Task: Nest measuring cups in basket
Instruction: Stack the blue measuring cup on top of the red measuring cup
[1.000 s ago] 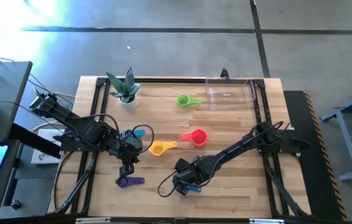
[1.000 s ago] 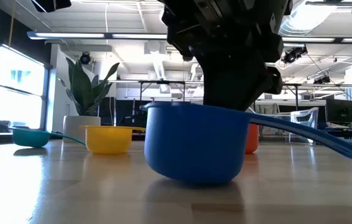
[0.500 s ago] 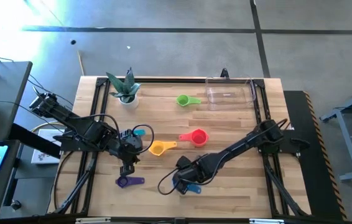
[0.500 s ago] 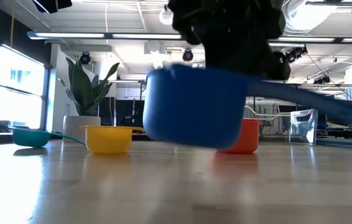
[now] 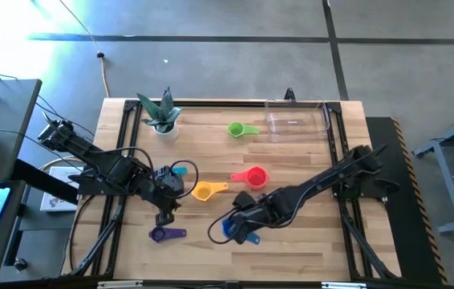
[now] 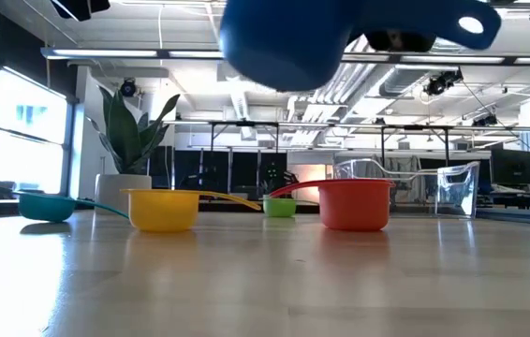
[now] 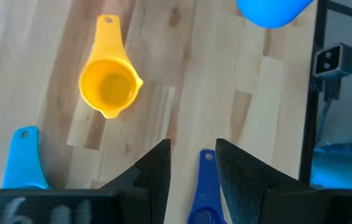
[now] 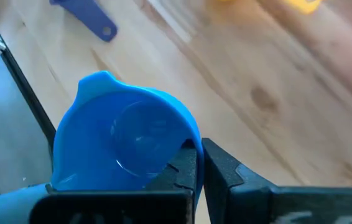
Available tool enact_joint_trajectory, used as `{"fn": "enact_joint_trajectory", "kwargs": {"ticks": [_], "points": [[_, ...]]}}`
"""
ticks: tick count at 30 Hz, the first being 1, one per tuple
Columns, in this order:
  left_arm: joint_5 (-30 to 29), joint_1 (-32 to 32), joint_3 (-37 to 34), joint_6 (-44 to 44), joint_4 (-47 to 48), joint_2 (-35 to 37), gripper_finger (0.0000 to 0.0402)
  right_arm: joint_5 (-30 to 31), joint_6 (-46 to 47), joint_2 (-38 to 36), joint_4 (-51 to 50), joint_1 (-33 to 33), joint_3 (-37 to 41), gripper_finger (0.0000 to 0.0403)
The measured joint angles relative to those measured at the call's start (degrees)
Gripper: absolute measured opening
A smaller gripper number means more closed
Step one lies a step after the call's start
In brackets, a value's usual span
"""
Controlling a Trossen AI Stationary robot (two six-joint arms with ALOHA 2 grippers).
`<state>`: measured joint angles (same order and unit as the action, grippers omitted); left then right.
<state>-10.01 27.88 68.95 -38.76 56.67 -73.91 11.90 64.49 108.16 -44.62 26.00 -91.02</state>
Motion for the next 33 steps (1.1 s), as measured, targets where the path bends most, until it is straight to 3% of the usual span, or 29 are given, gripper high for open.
{"fn": "enact_joint_trajectory", "kwargs": {"ticks": [11, 22, 27, 33], "points": [[-4.2, -3.1, 0.0, 7.5, -6.1, 0.0, 0.0115, 7.6, 2.7, -8.4, -10.0, 0.0, 0.0, 0.0], [-8.5, -14.4, 0.0, 21.9, -14.5, -0.2, 0.0115, 15.3, 9.0, -15.2, -19.6, -1.3, 0.0, 0.0], [-7.5, -21.2, 0.0, 29.5, -17.7, -0.4, 0.0115, 17.1, 10.5, -17.6, -22.1, -3.4, 0.0, 0.0], [-0.9, -29.4, 0.1, 36.9, -21.1, -2.0, 0.0115, 17.0, 15.2, -18.7, -26.4, -6.4, 0.0, 0.0]]}}
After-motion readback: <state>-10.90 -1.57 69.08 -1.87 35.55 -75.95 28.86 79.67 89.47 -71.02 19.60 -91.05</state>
